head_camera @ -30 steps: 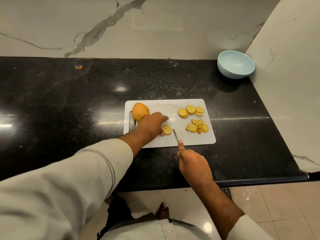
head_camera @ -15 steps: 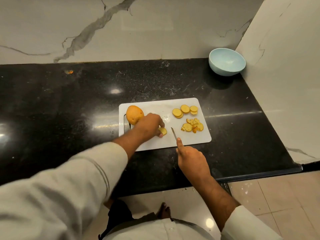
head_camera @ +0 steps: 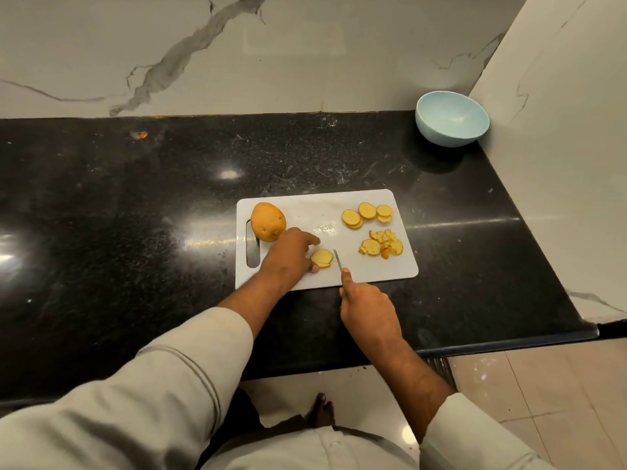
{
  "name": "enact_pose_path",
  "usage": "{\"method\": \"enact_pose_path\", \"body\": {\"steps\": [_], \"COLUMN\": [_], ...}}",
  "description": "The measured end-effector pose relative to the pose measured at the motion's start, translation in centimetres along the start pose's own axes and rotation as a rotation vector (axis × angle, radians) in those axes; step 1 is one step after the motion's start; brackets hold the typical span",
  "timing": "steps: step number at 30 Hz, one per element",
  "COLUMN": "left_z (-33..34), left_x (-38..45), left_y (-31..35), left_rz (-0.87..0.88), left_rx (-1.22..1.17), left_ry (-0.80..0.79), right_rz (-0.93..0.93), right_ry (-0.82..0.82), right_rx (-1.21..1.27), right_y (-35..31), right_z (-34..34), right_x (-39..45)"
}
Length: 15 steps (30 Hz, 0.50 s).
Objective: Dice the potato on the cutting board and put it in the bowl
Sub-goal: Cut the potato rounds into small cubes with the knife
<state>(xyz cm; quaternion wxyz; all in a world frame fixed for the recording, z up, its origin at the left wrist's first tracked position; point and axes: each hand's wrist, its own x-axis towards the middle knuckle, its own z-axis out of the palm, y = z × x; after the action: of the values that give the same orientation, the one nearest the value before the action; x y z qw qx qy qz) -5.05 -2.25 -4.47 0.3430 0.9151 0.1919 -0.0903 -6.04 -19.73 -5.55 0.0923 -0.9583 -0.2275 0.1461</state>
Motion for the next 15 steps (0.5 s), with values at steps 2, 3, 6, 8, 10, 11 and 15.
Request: {"method": "enact_pose_path", "body": {"steps": [2, 3, 6, 8, 10, 11, 15], "left_z": [-0.7, -0.8, -0.3, 0.4, 1.0, 1.2, 1.6], "left_x": [0.5, 0.6, 0.6, 0.4, 0.1, -0.1, -0.5], "left_y": [0.2, 0.4, 0.6, 0.6, 0.6, 0.6, 0.3], "left_rz": [0.011, 0.009, -0.014, -0.049, -0.081, -0.091, -0.096], "left_rx": [0.020, 0.026, -0.012, -0.046, -0.064, -0.077, -0.145], "left_ry": [-0.069, -0.076, -0.022, 0.034, 0.085, 0.106, 0.136], "right_rz": [-0.003, -0.003, 0.006, 0.000, -0.003, -0.003, 0.001], "right_ry": [-0.012, -0.017, -0.015, -0.005, -0.007, -0.014, -0.012], "right_rx": [-0.013, -0.017, -0.011, -0.020, -0.022, -0.022, -0.025], "right_y": [-0.3, -0.5, -1.3, -1.7, -2.0, -2.1, -1.7], "right_z": [0.1, 0.1, 0.4, 0.5, 0.6, 0.6, 0.3], "right_x": [0.2, 0.3, 0.5, 0.7, 1.2, 1.4, 2.0]}}
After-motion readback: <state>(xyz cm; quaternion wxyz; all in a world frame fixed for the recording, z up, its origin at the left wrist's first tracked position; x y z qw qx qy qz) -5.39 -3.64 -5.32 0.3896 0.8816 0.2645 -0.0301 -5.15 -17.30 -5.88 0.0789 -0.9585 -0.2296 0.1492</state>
